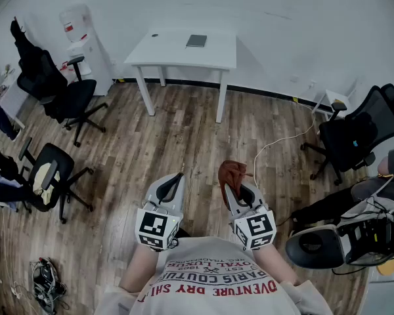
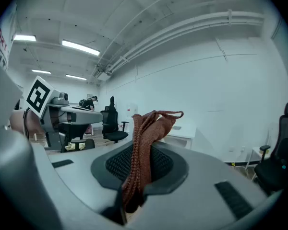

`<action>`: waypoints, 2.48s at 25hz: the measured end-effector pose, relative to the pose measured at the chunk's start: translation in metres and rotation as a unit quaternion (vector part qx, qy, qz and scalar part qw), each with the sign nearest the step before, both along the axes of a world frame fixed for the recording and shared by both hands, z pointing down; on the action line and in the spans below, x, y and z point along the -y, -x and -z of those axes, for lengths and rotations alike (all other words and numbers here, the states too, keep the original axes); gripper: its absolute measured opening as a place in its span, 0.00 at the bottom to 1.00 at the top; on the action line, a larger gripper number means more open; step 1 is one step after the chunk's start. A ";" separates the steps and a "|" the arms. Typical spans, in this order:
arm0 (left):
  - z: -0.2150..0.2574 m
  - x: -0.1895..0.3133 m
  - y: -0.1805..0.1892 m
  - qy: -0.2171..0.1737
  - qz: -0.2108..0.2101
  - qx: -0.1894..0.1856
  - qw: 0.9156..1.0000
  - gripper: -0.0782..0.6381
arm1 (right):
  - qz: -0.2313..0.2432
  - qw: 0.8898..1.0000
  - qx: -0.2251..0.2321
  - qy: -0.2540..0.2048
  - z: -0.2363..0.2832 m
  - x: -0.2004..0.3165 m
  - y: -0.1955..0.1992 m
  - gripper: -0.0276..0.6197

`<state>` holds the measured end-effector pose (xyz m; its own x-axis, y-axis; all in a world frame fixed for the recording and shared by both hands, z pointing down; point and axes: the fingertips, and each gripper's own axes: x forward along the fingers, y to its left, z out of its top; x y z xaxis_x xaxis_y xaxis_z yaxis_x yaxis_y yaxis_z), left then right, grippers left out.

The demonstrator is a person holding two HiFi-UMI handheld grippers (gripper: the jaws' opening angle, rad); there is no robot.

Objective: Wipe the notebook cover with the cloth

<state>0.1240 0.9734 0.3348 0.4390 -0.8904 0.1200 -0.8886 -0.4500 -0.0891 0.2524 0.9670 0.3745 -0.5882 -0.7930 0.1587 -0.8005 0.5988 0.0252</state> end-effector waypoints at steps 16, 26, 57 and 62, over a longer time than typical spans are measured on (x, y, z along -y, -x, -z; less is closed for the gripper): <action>-0.007 0.010 -0.003 0.014 -0.002 0.001 1.000 0.12 | -0.023 0.999 0.028 0.023 -0.006 0.014 -0.012 0.16; -0.025 0.044 0.010 0.038 -0.001 -0.001 0.999 0.12 | -0.031 0.998 0.029 0.046 -0.024 0.047 -0.005 0.16; -0.044 0.462 0.177 0.091 -0.048 -0.016 0.995 0.12 | -0.105 0.989 -0.018 0.106 -0.039 0.452 0.129 0.16; -0.055 0.516 0.181 0.100 -0.017 -0.025 0.995 0.12 | -0.076 0.992 -0.025 0.100 -0.037 0.520 0.129 0.17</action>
<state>-0.0569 0.4576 0.3899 0.4791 -0.8352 0.2701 -0.8731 -0.4850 0.0490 0.1234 0.4468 0.4112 -0.4514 -0.8215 0.3485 -0.8828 0.4680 -0.0404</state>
